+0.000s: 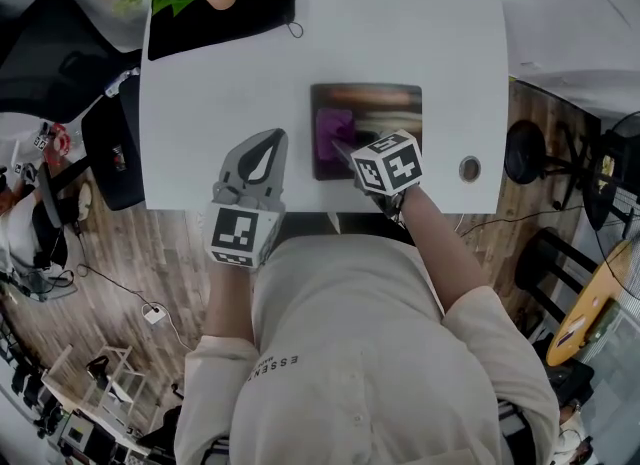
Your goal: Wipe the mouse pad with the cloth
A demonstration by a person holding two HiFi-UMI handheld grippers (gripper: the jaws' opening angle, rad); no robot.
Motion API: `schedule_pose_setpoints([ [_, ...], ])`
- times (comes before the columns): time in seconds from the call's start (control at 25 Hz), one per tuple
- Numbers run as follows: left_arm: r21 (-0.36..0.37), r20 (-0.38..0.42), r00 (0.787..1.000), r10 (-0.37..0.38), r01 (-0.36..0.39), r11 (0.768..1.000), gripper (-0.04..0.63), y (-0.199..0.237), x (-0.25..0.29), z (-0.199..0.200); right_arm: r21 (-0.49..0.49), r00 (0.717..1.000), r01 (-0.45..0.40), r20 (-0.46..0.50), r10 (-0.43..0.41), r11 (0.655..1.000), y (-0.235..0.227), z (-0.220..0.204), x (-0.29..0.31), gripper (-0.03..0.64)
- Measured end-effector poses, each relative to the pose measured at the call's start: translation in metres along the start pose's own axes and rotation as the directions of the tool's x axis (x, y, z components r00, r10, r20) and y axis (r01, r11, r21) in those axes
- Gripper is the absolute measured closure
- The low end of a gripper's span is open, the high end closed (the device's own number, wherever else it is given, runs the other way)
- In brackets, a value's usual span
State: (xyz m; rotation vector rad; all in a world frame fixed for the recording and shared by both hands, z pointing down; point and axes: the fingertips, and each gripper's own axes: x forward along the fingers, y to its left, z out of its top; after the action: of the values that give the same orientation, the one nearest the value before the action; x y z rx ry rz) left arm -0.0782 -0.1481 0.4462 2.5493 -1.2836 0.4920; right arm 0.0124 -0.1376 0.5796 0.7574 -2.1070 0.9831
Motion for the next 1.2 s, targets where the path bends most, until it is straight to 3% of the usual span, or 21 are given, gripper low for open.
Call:
schedule_pose_setpoints([
  [0.76,0.024,0.012,1.0,0.003,-0.003,1.0,0.594,-0.091,0.046,0.018,0.053,0.998,0.037,0.039,-0.039,0.998,-0.092,-0.046,-0.075,0.526],
  [1.2,0.032,0.027,0.999,0.021,-0.021,0.999,0.594,-0.13,0.05,0.021,0.094,0.993,0.103,0.04,-0.107,0.99,-0.144,-0.075,-0.116,0.526],
])
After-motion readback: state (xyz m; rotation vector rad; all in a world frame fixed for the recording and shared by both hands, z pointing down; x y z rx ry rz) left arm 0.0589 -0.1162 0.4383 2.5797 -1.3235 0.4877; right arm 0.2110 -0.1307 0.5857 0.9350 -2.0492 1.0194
